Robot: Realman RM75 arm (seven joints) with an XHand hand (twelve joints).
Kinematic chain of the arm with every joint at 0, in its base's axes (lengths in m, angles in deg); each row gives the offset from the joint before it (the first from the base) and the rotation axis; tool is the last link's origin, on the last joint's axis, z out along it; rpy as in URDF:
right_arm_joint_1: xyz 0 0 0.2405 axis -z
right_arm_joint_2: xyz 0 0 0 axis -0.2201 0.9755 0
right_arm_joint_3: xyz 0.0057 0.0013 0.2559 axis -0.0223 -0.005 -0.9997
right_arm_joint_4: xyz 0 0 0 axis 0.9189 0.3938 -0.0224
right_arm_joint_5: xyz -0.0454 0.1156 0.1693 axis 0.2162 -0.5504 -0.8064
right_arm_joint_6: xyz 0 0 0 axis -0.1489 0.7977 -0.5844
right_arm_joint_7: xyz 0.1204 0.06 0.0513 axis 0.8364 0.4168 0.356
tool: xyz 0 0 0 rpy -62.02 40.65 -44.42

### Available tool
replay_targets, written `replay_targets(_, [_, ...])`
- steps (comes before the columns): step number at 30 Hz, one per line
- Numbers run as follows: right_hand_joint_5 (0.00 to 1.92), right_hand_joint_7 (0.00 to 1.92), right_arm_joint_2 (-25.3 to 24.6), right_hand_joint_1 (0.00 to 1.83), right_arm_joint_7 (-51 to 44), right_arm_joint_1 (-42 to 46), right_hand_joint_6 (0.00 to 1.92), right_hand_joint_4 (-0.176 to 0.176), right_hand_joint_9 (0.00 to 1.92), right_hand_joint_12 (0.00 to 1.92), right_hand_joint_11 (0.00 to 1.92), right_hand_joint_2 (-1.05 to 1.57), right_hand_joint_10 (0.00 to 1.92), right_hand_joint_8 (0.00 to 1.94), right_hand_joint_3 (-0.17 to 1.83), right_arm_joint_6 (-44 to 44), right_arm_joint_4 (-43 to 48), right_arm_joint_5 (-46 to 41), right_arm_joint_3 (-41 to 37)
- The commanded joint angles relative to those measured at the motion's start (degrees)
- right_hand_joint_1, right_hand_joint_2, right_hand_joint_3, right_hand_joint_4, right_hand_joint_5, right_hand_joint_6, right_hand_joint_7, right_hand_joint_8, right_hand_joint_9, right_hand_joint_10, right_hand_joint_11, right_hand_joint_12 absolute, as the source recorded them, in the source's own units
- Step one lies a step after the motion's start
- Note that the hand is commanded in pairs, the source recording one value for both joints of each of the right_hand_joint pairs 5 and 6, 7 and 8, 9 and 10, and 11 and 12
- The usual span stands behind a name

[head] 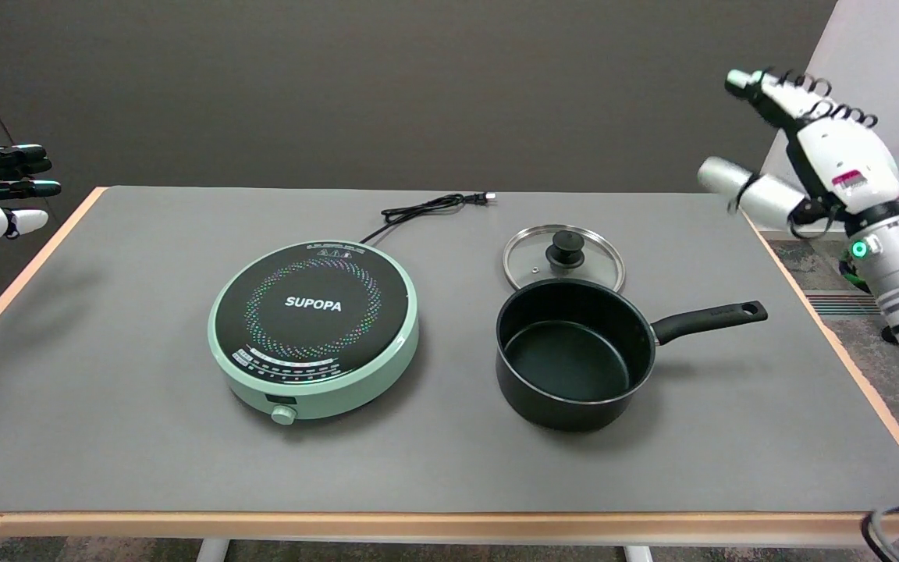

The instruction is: Place the soup pot onto the table.

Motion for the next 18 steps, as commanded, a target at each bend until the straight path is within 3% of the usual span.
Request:
replay_targets(1, [0.19,0.19,2.26,0.48,1.65,-11.7,0.19,0.065,0.19,0.19,0.19,1.57,0.19,0.19,-0.14,9.11,-10.7,-14.71,5.44])
replay_targets(2, [0.24,0.24,2.76,0.49,1.71,-12.18,0.24,-0.011,0.24,0.24,0.24,1.57,0.24,0.24,-0.14,9.37,-12.01,-15.79,6.02])
replay_targets(5, [0.32,0.32,4.19,0.55,3.77,-12.75,0.32,-0.119,0.32,0.32,0.32,1.57,0.32,0.32,-0.13,9.05,-15.19,-18.78,7.82])
replay_targets(7, [0.35,0.35,4.64,0.53,6.1,-13.1,0.35,-0.087,0.35,0.35,0.35,1.57,0.35,0.35,-0.11,8.8,-16.56,-20.06,8.64])
replay_targets(18, [0.33,0.33,4.74,0.53,9.64,-13.76,0.33,-0.098,0.33,0.33,0.33,1.57,0.33,0.33,-0.05,9.28,-19.14,-20.36,9.56])
